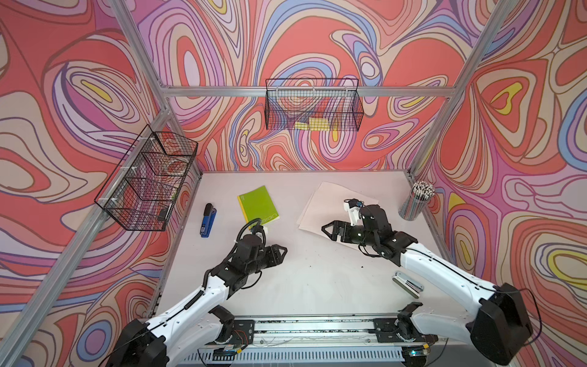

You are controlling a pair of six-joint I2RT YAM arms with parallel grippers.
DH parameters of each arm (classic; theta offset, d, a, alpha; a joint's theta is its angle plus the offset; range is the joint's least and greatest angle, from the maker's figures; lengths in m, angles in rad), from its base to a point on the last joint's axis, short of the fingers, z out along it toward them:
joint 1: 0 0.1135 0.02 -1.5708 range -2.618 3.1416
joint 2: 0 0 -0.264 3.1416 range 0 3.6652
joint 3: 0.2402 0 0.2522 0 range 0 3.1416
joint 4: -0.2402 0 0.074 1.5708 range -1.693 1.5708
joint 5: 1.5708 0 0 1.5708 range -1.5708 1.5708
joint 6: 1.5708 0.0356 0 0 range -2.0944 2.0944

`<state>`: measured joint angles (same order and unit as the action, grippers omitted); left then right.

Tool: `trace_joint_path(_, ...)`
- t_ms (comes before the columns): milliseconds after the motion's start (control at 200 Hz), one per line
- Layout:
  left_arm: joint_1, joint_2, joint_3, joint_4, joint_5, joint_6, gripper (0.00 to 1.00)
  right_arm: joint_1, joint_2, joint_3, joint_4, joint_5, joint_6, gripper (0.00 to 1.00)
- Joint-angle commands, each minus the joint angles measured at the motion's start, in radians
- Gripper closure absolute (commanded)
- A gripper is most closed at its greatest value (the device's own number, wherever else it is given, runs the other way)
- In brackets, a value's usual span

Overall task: Close the notebook
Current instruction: Close the notebook at the center of the board.

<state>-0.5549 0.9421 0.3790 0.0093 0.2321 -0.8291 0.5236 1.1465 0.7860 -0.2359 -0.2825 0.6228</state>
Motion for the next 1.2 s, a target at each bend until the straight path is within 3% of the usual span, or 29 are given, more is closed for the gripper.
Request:
trace_joint_path(0,-0.048,-0.008,-0.041,0.114,-0.07,-0.072,0.47,-0.005,-0.095,-0.069,-0.033,0.086,0.022,0.02)
trace_joint_path(245,-0.105,0.172,-0.075,0.38,-0.05,-0.121,0.47,-0.028,-0.131,-0.217,0.009,0.174,0.041,0.02)
trace_joint_path(421,-0.112,0.379,0.0,0.563,-0.019,-0.148,0.47,-0.216,-0.004,-0.223,0.109,-0.03,-0.001,0.02)
trace_joint_path(606,-0.114,0.542,0.075,0.686,-0.018,-0.185,0.47,-0.269,0.048,-0.125,0.067,-0.036,-0.093,0.02)
trace_joint_path(736,-0.135,0.687,0.054,0.978,-0.047,-0.289,0.49,-0.317,0.08,-0.139,0.105,-0.047,-0.104,0.02)
trace_joint_path(876,-0.181,0.839,0.031,1.3,-0.118,-0.43,0.51,-0.406,0.102,-0.212,0.249,-0.15,-0.036,0.02)
trace_joint_path(1197,-0.238,0.976,0.12,1.315,-0.197,-0.489,0.54,-0.41,0.154,-0.169,0.232,-0.149,-0.049,0.02)
